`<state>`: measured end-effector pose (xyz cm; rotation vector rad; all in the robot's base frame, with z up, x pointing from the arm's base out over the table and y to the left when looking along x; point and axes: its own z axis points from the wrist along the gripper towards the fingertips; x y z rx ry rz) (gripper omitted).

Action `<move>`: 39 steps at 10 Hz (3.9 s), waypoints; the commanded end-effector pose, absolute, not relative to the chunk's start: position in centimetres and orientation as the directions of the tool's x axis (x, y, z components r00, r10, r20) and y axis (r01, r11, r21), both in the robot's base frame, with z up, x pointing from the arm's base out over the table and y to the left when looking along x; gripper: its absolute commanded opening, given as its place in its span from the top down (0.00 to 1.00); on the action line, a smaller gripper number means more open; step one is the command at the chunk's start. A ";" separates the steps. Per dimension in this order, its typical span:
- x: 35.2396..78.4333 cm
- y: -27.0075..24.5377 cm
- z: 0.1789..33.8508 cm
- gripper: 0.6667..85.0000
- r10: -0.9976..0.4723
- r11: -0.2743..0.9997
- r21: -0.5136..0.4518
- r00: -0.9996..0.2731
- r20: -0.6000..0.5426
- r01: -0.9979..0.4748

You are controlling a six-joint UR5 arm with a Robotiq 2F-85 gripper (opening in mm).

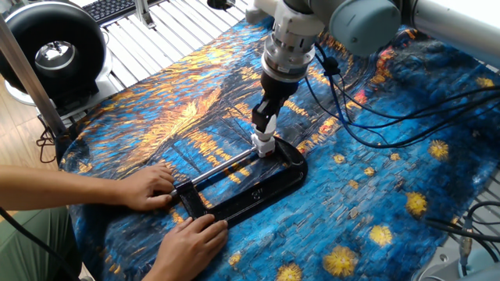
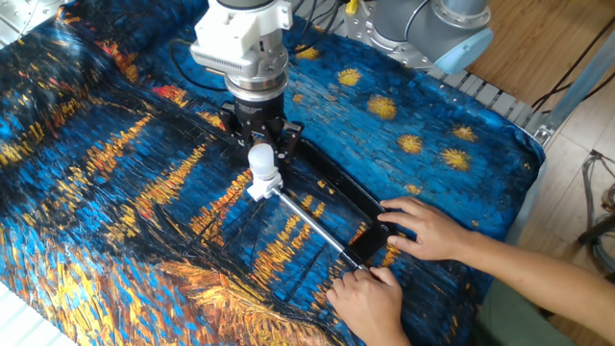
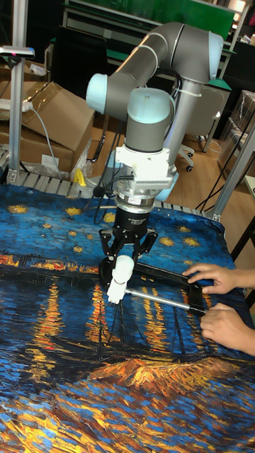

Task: Install the light bulb by rotating it

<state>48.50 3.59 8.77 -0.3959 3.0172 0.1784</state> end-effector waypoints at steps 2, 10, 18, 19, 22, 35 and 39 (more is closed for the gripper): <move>47.7 2.7 8.8 0.43 -0.306 0.947 0.079 -0.949 -0.076 -0.312; 47.1 3.0 10.1 0.21 -0.444 0.892 0.065 -0.894 -0.057 -0.448; 48.6 2.5 12.4 0.26 -0.965 0.262 -0.029 -0.263 0.017 -0.965; 49.7 2.5 12.3 0.27 -0.986 0.162 -0.071 -0.164 0.015 -0.984; 50.9 3.6 12.4 0.26 -0.999 0.052 -0.121 -0.051 -0.014 -0.991; 51.0 3.3 11.6 0.28 -0.999 0.050 -0.137 -0.048 -0.020 -0.989; 50.8 4.4 11.6 0.28 -0.997 0.068 -0.120 -0.062 -0.055 -0.990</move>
